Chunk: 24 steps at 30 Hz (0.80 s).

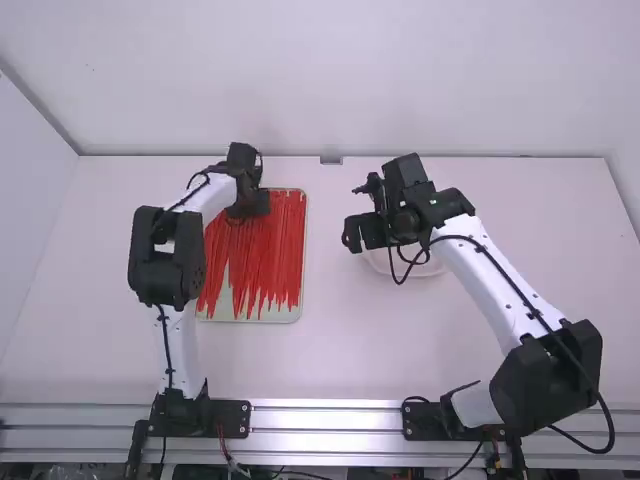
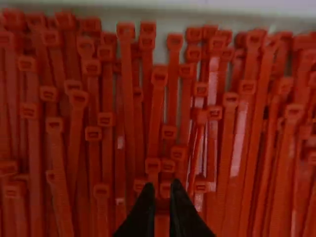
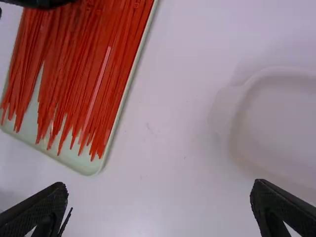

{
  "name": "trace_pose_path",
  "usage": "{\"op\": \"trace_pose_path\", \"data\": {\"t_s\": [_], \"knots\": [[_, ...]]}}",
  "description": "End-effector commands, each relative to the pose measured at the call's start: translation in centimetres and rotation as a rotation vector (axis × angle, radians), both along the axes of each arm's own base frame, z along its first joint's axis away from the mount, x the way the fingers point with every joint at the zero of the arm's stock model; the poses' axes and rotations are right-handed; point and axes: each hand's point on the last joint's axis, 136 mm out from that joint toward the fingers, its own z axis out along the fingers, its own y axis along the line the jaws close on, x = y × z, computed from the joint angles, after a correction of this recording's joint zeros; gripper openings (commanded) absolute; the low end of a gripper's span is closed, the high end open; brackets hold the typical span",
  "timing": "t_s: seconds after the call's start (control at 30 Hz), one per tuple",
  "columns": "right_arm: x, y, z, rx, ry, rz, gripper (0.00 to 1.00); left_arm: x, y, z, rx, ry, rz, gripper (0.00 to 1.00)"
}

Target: Fasten the cable tie

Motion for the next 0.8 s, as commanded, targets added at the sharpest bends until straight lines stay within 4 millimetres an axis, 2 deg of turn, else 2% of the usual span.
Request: {"op": "trace_pose_path", "data": {"t_s": [0.0,0.23,0.33,0.37,0.47,0.6,0.77], "knots": [[0.7,0.3,0.9,0.011,-0.025,0.001,0.99,1.0,0.4,2.3,0.028,-0.045,0.017,0.02],[1.1,0.5,1.1,0.02,-0.043,0.001,0.99,1.3,0.6,7.8,0.023,-0.144,0.036,0.02],[1.2,0.5,1.2,0.024,-0.049,-0.001,0.99,0.3,0.7,11.4,0.013,-0.192,0.053,0.02],[1.2,0.6,1.2,0.025,-0.05,-0.001,0.99,0.1,0.6,11.7,0.012,-0.198,0.052,0.02],[1.5,0.7,1.4,0.032,-0.062,0.0,0.99,-1.7,0.0,15.4,0.011,-0.264,0.029,0.02],[1.9,0.9,1.8,0.044,-0.083,-0.003,0.99,-3.9,0.4,19.1,0.02,-0.35,0.041,0.02],[2.1,1.8,2.3,0.09,-0.097,0.02,0.99,-6.8,0.7,21.0,0.005,-0.408,0.046,0.02]]}}
